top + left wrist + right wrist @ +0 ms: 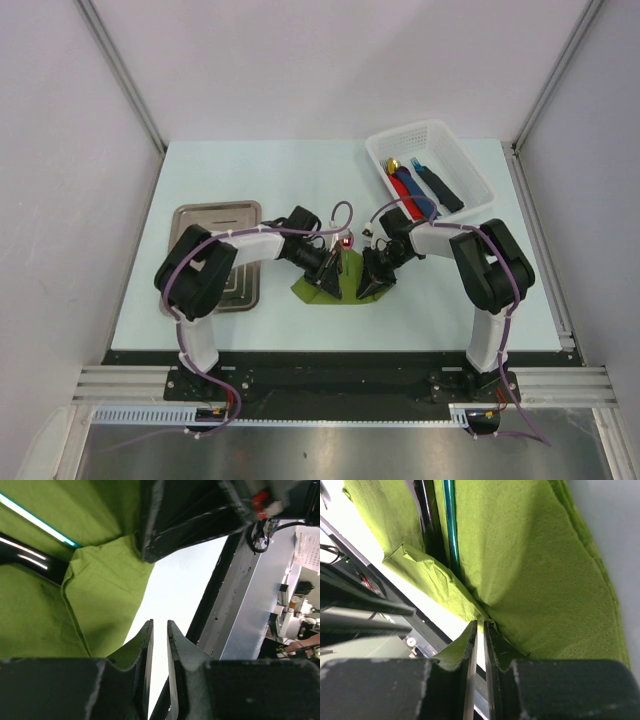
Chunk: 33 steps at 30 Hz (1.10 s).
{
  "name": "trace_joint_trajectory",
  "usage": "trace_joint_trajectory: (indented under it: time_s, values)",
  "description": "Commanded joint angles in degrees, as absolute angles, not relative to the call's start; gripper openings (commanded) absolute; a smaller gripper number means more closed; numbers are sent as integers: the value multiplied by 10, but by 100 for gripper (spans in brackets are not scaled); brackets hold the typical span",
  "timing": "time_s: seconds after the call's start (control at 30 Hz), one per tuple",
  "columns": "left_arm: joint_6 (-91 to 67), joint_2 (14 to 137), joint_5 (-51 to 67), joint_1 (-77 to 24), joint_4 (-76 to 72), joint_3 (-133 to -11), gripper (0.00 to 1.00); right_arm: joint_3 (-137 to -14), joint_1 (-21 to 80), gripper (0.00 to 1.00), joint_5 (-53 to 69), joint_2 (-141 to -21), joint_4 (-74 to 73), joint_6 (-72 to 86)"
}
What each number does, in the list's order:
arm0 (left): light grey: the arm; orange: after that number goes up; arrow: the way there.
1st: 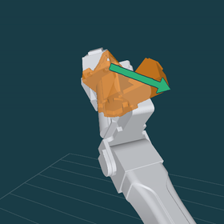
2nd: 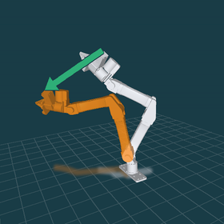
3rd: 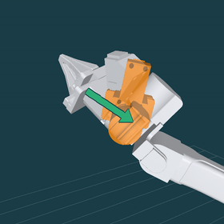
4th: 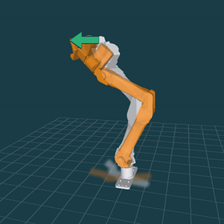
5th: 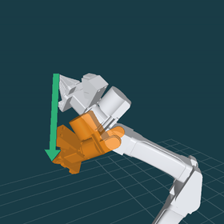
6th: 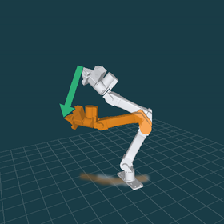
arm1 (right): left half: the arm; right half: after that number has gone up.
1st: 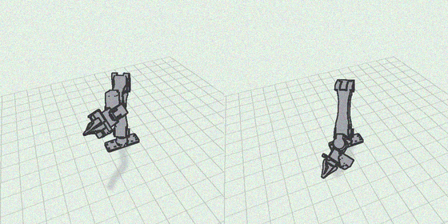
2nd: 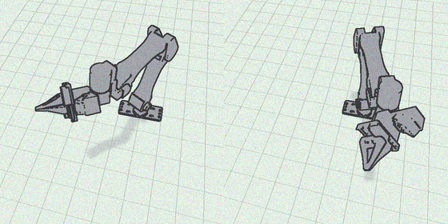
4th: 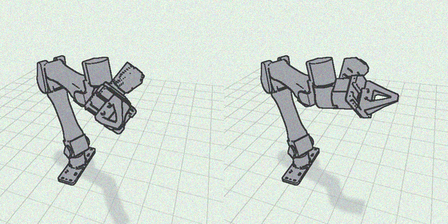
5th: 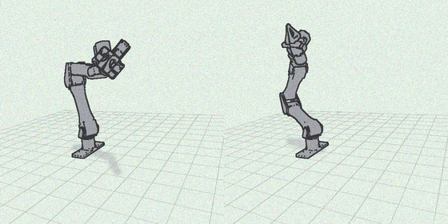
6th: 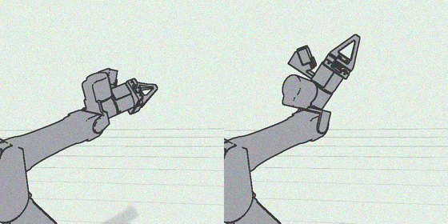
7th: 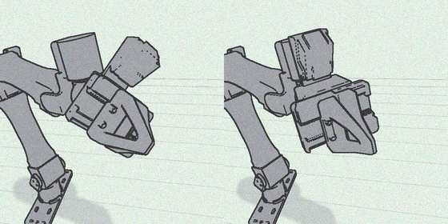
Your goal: Place the utensils on the paper napkin and roll it up
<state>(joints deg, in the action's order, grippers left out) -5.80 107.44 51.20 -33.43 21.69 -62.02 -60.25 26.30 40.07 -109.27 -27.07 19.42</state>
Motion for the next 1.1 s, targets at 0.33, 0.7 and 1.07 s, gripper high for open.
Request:
trace_joint_trajectory:
  time_s: [0.33, 0.7, 1.07]
  values:
    - [-44, 1115, 498, -299, 250, -605, 20, -596, 262, 15, 311, -1076, -265, 170]
    - [-52, 1118, 475, -292, 243, -599, 16, -610, 268, 18, 312, -1020, -277, 147]
    - [-55, 1115, 476, -289, 236, -593, 14, -623, 308, 20, 348, -979, -258, 161]
